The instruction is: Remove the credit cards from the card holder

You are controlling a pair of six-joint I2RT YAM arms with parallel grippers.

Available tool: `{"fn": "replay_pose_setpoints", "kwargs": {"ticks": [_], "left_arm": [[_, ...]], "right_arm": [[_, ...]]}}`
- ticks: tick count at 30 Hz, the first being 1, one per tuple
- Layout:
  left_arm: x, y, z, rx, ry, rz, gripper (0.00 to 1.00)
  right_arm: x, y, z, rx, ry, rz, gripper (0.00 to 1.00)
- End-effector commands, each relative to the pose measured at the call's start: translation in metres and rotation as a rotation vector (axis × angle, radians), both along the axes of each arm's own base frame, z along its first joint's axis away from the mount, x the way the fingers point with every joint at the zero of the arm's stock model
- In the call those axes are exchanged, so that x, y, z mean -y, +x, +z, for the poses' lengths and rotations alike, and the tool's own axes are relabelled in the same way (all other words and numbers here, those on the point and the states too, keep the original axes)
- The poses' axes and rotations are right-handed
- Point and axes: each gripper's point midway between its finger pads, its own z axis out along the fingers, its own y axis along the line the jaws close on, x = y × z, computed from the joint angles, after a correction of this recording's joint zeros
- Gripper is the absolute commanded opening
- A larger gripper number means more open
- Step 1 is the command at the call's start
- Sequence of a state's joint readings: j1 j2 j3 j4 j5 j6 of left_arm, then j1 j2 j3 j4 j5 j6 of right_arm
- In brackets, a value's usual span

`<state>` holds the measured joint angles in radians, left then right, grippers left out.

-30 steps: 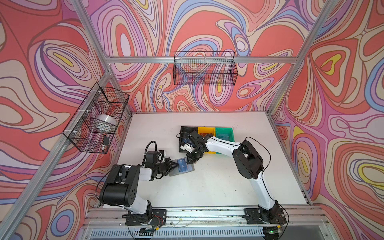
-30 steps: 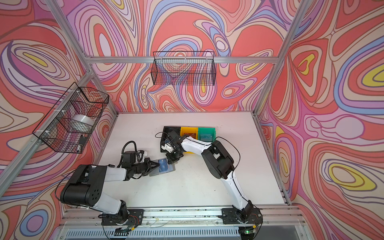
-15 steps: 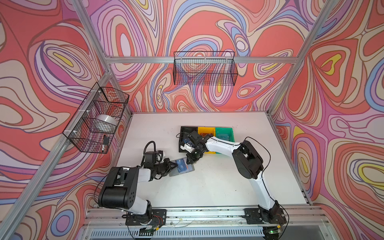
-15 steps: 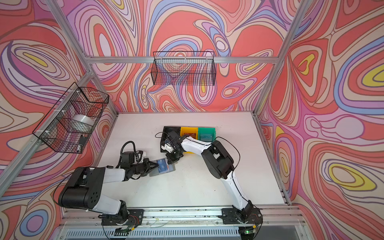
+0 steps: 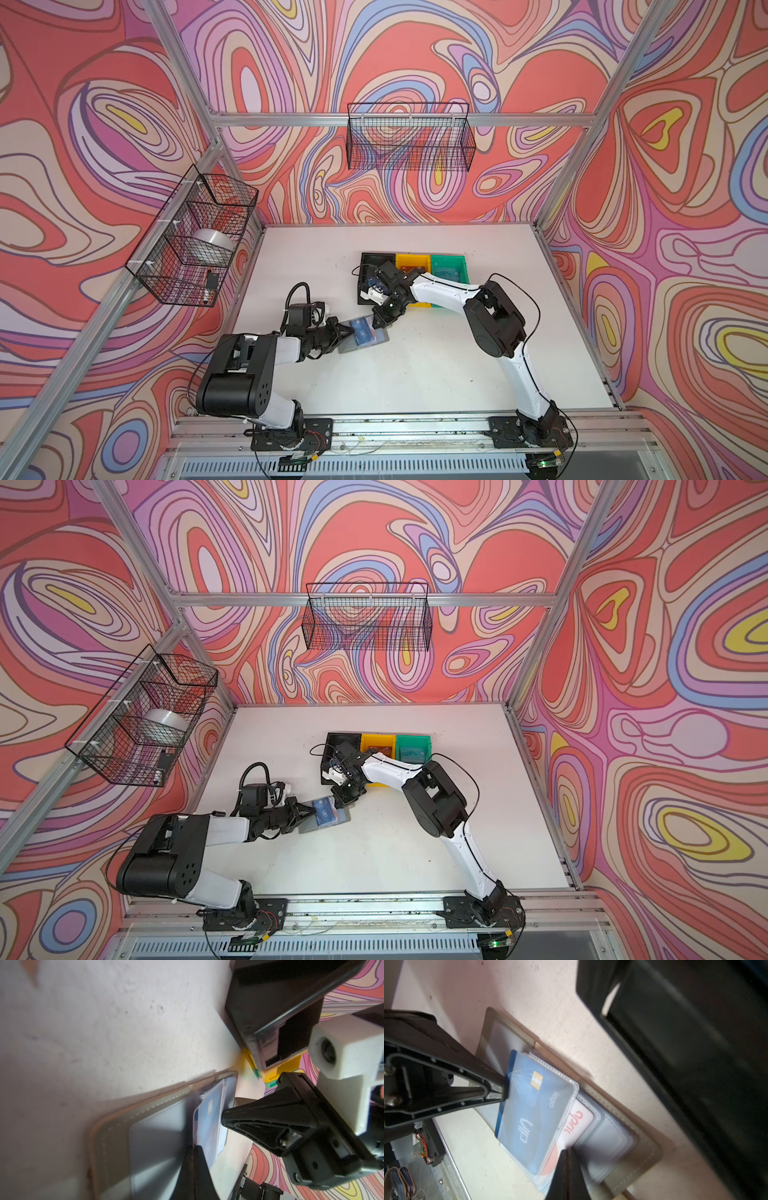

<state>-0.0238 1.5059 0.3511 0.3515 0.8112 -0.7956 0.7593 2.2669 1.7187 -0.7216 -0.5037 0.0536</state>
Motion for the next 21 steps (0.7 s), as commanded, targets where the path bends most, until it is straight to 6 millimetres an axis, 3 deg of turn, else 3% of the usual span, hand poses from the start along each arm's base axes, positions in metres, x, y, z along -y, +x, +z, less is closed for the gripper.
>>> {"fn": "replay_pose_setpoints", "kwargs": {"ticks": [1, 9, 21], "left_arm": [[-0.0086, -0.0125, -0.0173, -0.076, 0.04, 0.022, 0.0], [-0.01, -0.0119, -0.0155, -0.07, 0.042, 0.029, 0.04], [-0.0117, -0.0128, -0.0161, -0.076, 0.049, 0.031, 0.0]], "right_arm": [[0.0209, -0.0236, -0.0491, -0.099, -0.139, 0.011, 0.0], [0.0216, -0.025, -0.0501, -0.103, -0.142, 0.014, 0.0], [0.0236, -0.0276, -0.0516, -0.107, -0.143, 0.015, 0.0]]}}
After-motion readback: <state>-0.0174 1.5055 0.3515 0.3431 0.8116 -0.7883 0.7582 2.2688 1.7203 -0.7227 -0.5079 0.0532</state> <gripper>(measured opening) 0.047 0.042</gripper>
